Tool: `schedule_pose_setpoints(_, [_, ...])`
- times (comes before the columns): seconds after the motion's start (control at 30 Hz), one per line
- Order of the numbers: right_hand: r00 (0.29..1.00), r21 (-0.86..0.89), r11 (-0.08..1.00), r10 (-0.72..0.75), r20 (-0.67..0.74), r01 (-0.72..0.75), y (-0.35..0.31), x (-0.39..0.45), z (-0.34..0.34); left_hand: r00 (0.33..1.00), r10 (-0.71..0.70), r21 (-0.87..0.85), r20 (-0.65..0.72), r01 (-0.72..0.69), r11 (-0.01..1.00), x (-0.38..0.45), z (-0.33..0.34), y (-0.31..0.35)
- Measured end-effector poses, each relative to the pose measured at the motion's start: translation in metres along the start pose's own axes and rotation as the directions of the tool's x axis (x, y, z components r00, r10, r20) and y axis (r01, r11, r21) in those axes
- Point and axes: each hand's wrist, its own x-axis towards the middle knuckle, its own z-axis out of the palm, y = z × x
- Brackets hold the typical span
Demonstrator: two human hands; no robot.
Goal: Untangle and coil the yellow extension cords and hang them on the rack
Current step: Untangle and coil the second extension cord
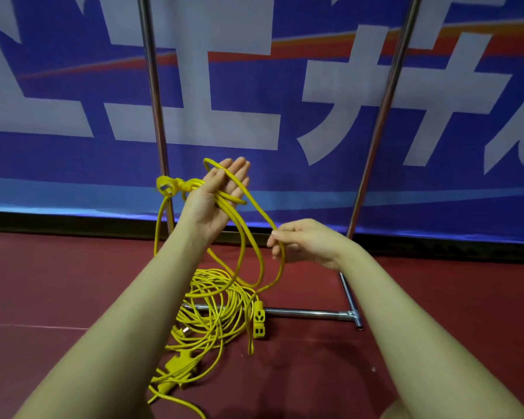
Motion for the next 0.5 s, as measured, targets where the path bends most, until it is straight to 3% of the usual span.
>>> schedule_pose_setpoints(0.07, [0.996, 0.038, 0.998, -0.051, -0.069, 0.054, 0.000, -0.001, -0.002, 0.996, -0.089, 0.086, 0.005, 0.089, 0.992, -0.001, -0.003, 0.008])
schedule_pose_setpoints(0.2, [0.971, 0.457, 0.880, -0.015, -0.240, 0.127, -0.008, 0.006, -0.009, 0.961, -0.262, 0.370, -0.083, 0.274, 0.888, -0.009, -0.007, 0.010])
schedule_pose_setpoints(0.33, [0.976, 0.765, 0.639, 0.106, -0.193, 0.082, -0.011, 0.010, -0.013, 0.918, -0.393, 0.568, -0.055, 0.352, 0.744, -0.014, -0.004, 0.005])
schedule_pose_setpoints(0.5, [0.973, 0.925, 0.331, 0.068, -0.219, 0.185, -0.019, 0.013, -0.012, 0.829, -0.558, 0.680, -0.034, 0.428, 0.595, -0.024, -0.006, -0.011])
